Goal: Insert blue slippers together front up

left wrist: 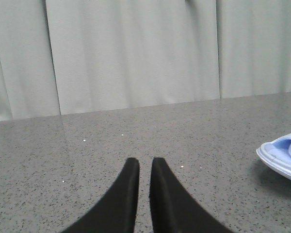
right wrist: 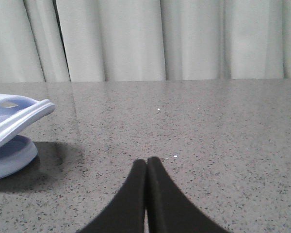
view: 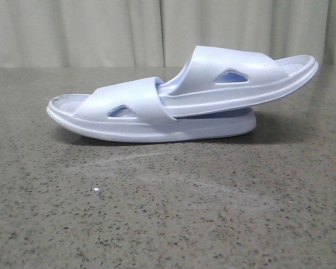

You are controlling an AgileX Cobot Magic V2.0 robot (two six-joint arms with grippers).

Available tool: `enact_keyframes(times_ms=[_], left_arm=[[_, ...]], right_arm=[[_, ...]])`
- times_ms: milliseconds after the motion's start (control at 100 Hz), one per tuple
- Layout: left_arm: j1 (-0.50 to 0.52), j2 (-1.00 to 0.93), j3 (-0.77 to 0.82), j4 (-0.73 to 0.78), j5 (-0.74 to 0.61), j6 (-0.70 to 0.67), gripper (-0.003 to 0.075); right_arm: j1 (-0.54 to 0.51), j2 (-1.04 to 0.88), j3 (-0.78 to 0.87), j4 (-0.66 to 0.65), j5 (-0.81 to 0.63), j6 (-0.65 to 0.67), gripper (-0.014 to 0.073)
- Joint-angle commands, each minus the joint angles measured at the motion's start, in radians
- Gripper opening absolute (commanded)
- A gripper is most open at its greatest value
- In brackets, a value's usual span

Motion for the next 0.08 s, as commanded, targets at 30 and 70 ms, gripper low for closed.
enact_keyframes(times_ms=[30, 70], left_arm=[[-0.007, -0.029, 0.01, -0.004, -0.078, -0.01, 0.0016], [-0.007, -0.029, 0.01, -0.004, -0.078, -0.01, 0.0016]], right_arm=[[-0.005, -0.022, 0.021, -0.01, -0.089, 0.0, -0.0107], [-0.005, -0.022, 0.021, -0.01, -0.089, 0.0, -0.0107]])
